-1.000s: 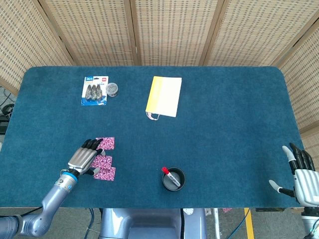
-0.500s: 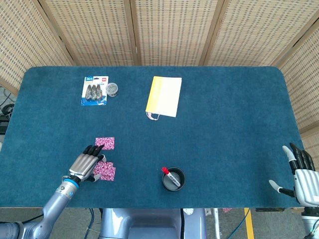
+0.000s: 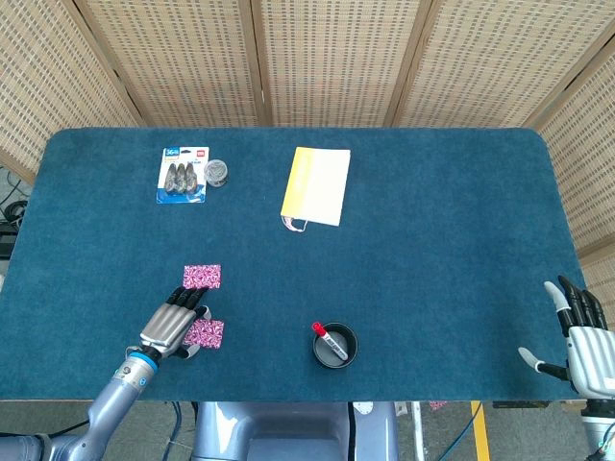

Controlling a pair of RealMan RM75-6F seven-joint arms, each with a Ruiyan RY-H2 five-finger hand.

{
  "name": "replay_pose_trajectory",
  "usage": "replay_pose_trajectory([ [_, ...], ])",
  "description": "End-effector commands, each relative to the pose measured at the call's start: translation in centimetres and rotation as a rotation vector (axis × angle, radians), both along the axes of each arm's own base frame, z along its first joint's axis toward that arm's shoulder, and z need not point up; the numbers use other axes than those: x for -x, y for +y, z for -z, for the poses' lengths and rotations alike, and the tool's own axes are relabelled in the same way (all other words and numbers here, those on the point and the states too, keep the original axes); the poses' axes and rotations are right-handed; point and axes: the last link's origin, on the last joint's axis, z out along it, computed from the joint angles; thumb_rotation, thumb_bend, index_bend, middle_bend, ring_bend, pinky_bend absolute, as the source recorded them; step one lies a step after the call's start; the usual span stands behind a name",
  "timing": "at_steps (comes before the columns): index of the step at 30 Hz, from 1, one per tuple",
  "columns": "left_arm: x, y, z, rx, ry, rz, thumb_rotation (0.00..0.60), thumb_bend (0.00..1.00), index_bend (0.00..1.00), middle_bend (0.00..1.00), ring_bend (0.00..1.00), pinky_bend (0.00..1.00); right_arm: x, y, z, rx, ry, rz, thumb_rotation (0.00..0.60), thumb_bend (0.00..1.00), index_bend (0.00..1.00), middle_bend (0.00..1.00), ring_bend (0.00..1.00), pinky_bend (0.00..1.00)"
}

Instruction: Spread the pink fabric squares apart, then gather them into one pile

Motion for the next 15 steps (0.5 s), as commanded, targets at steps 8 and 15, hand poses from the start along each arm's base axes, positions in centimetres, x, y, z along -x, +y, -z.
replay_pose_trajectory([
  [8, -0.01, 0.05, 0.07, 0.0, -0.001, -0.003, 0.6, 0.26, 0.33, 0.0, 0.0, 0.0, 0.0, 0.0, -0.01, -0.001, -0.001, 0.0, 0.6, 0.18, 0.0, 0.0, 0.0, 0.0],
  [15, -0.11, 0.09, -0.07, 0.015, -0.015, 0.004, 0.6, 0.25, 0.24, 0.0, 0.0, 0.0, 0.0, 0.0, -0.01, -0.001, 0.0, 0.001, 0.6, 0.18, 0.0, 0.0, 0.0, 0.0],
])
